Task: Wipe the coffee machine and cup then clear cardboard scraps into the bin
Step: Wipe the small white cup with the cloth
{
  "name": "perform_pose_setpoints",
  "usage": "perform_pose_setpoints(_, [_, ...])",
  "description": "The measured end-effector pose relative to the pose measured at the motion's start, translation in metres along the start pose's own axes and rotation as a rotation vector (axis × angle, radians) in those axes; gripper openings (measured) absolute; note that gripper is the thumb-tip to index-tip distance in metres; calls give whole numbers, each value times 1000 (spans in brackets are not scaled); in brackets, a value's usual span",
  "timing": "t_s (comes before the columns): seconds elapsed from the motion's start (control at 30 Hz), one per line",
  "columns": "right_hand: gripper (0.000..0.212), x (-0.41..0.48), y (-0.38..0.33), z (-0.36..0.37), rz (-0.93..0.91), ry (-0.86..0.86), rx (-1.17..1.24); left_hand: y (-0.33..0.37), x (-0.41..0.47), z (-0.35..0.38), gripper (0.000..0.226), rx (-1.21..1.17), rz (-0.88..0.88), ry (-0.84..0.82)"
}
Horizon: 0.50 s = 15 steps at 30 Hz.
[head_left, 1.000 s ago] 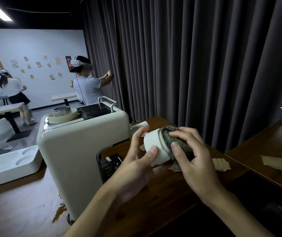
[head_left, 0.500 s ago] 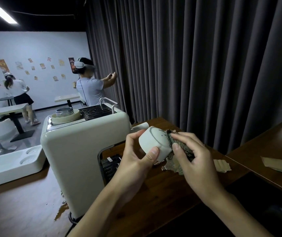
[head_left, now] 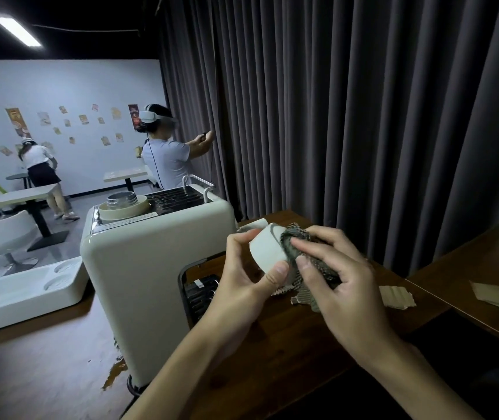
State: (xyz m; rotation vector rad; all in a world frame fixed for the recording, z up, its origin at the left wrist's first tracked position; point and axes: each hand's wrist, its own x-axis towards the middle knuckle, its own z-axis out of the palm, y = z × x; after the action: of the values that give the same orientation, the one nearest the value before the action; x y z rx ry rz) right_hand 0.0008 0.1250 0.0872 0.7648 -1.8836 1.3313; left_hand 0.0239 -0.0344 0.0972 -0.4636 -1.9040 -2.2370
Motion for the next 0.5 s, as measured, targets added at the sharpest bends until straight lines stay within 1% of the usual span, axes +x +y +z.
perform_pose_setpoints(0.07, [27, 5, -1, 1, -39, -30, 10, 1, 0, 1, 61, 75, 21, -54])
perform_pose_setpoints(0.17, [25, 18, 2, -4, 77, -58, 132, 4, 0, -2, 61, 118, 14, -80])
perform_pose_setpoints(0.23, [27, 22, 6, -6, 129, -52, 135, 7, 2, -3, 63, 111, 14, -58])
perform_pose_setpoints(0.3, [27, 18, 7, -2, 112, -32, 97, 8, 3, -4, 63, 87, 17, -4])
perform_pose_setpoints(0.37, [27, 14, 6, 1, 43, -20, 43, 8, 4, -5, 60, 129, 41, 9])
perform_pose_setpoints(0.43, [28, 17, 7, 2, 14, -33, 33, 7, 4, -6, 56, 219, 52, -52])
perform_pose_setpoints(0.5, [26, 25, 9, 0, 82, -55, 107, 7, 4, -7, 55, 242, 48, -106])
